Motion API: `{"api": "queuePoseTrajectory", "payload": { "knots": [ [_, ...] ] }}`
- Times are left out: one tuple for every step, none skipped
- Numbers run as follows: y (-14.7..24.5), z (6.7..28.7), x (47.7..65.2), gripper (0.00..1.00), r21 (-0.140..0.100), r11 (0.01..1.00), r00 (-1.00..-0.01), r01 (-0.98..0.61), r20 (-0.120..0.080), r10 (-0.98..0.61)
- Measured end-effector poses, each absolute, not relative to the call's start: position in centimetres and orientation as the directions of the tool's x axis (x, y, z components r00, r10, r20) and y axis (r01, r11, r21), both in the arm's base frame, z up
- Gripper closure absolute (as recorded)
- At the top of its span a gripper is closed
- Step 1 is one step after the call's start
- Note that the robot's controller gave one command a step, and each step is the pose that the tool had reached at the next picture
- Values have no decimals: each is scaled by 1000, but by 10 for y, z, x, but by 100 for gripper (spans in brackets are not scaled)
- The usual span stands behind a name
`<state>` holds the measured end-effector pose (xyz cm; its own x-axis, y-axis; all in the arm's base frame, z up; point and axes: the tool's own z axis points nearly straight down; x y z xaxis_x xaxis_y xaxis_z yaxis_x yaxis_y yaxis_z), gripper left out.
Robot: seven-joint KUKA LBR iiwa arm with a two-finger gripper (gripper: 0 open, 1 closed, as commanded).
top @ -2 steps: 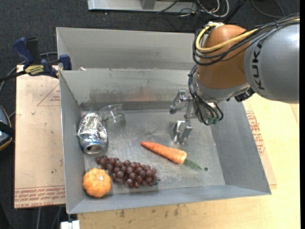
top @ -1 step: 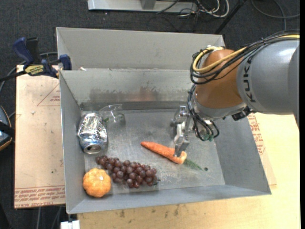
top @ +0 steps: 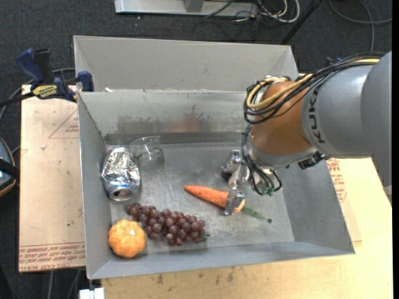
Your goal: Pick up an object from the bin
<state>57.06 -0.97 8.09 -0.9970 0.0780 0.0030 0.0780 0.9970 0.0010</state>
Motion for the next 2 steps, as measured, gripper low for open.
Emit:
{"api": "queuePoseTrajectory", "payload": {
  "knots": [
    [-14,117,563,0,2,992,-992,129,-1,129],
    [-8,80,558,0,3,985,-985,170,-5,170]
  ]
}}
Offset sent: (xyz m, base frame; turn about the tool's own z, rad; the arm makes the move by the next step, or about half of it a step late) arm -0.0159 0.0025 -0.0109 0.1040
